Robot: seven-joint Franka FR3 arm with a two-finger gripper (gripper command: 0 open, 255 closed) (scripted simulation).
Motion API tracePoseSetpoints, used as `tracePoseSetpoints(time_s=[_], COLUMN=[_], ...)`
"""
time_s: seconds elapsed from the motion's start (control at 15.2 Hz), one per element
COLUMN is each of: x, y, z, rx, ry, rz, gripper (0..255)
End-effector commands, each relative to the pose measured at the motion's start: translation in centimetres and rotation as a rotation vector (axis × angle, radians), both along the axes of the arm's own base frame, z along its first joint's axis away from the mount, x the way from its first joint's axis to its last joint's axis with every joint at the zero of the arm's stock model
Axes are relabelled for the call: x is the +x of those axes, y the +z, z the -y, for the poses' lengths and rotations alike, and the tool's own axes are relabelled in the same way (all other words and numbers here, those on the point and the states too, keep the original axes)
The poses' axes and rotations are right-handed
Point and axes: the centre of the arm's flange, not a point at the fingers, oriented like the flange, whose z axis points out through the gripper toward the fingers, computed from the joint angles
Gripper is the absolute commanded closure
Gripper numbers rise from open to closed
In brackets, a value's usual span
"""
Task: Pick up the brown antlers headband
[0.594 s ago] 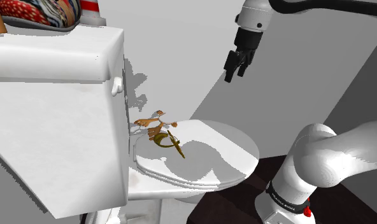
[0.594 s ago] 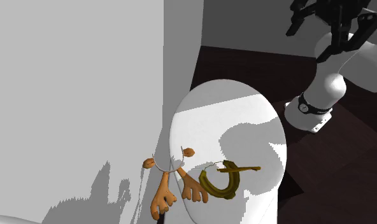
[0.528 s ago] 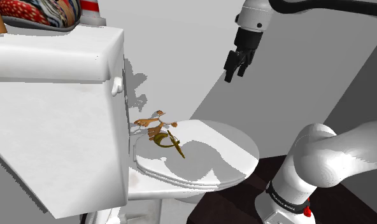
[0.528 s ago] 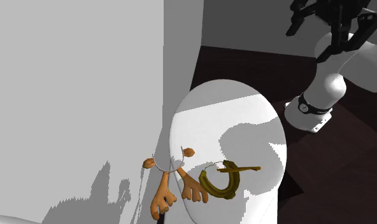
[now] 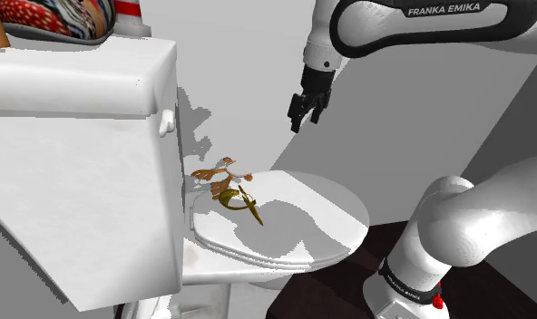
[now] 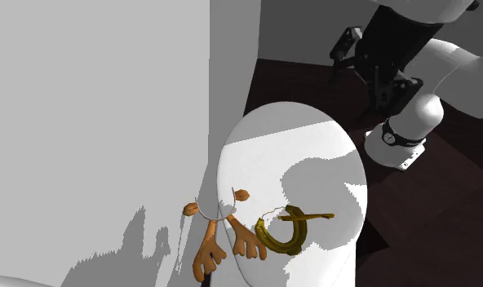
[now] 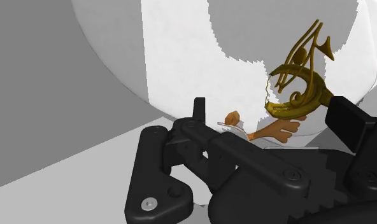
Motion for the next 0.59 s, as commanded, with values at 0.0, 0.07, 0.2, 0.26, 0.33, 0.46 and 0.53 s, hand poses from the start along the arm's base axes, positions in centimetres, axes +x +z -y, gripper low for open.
tracePoseSetpoints(time_s=[0.0, 0.07, 0.2, 0.26, 0.33, 0.46, 0.53], x=[2.1, 3.1, 5.0, 6.0, 7.0, 8.9, 9.9], y=[-1.7, -2.6, -4.4, -5.3, -6.2, -8.0, -8.9], z=[-0.2, -0.2, -0.4, -0.4, -0.5, -0.6, -0.6], rx=[-0.002, -0.004, -0.007, -0.008, -0.01, -0.013, -0.014], ry=[-0.003, -0.004, -0.007, -0.009, -0.011, -0.014, -0.015], rz=[0.0, 0.0, -0.002, -0.002, -0.003, -0.004, -0.005], gripper=[0, 0, 0, 0, 0, 0, 0])
